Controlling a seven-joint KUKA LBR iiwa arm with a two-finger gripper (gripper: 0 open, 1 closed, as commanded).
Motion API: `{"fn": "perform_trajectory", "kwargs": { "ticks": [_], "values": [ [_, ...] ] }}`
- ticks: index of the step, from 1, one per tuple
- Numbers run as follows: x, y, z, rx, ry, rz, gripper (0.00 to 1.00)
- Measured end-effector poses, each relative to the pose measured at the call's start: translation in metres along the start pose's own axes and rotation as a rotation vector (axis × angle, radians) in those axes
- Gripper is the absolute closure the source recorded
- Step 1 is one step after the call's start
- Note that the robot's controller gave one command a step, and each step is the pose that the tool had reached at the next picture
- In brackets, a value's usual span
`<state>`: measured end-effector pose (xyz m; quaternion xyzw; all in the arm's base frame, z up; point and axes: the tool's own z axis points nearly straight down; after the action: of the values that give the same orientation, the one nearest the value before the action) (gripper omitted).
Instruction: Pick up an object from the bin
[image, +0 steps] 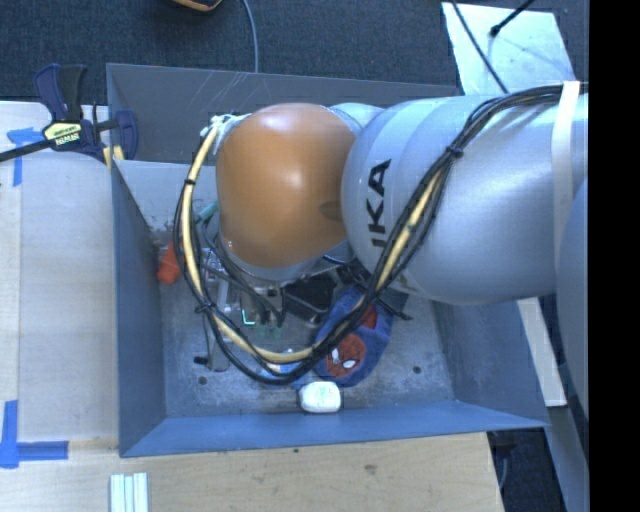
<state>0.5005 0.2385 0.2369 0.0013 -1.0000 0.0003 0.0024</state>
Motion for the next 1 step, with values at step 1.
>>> {"fn": "perform_trajectory", "kwargs": {
  "ticks": [1],
  "values": [
    [-0.1261,-0.1337,0.1694,0.001,-0.007,0.001,0.00]
  ]
}}
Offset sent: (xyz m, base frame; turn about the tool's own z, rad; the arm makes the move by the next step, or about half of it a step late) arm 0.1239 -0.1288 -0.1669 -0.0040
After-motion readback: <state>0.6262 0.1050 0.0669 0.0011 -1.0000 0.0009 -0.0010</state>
